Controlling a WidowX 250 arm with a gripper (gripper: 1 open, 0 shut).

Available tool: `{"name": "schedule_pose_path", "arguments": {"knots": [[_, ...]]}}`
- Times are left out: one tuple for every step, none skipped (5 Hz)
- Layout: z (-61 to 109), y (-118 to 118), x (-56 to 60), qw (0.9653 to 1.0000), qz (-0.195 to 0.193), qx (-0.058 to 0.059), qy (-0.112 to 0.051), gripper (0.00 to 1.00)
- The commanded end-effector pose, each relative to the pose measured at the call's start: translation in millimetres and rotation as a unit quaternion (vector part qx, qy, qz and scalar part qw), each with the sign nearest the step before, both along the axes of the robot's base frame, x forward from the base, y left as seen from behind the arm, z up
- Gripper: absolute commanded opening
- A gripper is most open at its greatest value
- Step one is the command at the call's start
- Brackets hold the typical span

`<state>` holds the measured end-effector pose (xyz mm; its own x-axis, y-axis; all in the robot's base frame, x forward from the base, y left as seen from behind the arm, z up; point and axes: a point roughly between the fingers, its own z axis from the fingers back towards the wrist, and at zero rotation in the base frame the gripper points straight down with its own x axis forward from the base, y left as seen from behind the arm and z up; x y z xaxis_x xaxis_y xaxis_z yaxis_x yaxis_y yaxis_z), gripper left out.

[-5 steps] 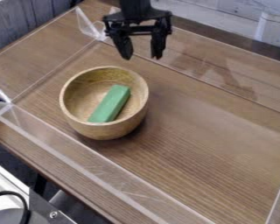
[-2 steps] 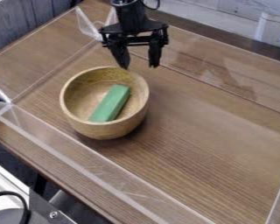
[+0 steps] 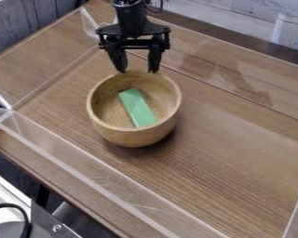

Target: Remove the green block from inside the brown bowl and put it on the table

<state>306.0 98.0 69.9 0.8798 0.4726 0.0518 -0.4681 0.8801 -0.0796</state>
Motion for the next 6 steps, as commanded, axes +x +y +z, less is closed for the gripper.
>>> {"name": "schedule_pose_path", "arguments": {"knots": [[9.1, 6.7, -0.7, 0.9998, 0.004, 0.021, -0.003, 1.00], [4.2, 8.6, -0.1, 0.9995, 0.024, 0.022, -0.002, 1.00], [-0.6, 9.9, 0.7, 0.9989, 0.042, 0.023, 0.000, 1.00], [-2.8, 5.8, -1.6, 0.9989, 0.041, 0.024, 0.000, 1.00], [-5.4, -0.2, -6.8, 0.9989, 0.039, 0.027, 0.001, 1.00], [-7.3, -1.3, -8.3, 0.9987, 0.035, 0.036, -0.004, 0.00]]}}
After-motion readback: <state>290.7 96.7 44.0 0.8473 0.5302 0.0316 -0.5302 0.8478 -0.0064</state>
